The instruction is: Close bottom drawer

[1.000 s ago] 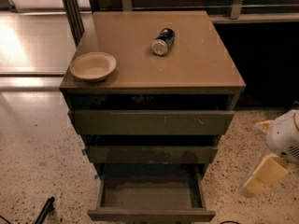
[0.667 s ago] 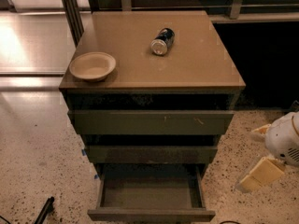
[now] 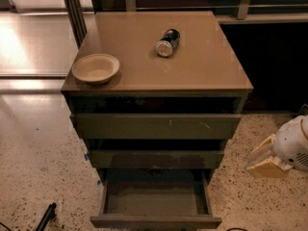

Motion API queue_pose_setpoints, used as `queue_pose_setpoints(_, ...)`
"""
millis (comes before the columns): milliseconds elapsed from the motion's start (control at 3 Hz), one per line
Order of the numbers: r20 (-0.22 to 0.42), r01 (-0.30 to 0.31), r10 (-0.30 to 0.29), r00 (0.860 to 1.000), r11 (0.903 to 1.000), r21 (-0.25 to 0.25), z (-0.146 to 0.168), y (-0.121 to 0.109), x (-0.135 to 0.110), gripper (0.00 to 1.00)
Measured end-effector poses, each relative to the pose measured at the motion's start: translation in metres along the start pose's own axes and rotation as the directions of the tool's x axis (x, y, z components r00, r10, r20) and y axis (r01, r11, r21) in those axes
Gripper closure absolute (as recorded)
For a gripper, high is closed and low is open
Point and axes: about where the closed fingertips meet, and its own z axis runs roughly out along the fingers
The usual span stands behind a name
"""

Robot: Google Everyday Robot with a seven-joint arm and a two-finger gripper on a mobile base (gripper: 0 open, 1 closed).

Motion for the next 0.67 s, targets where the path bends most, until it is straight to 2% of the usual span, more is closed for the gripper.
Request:
queue_pose_setpoints(333, 0.031, -0.033, 0.032, 0.999, 0.9987, 0.038, 0.015, 0.003, 0.017, 0.89)
queue_pose_setpoints(667, 0.099, -0.159, 0.158, 0.982, 0.9873, 0.000, 0.083, 0.014, 0.063, 1.00)
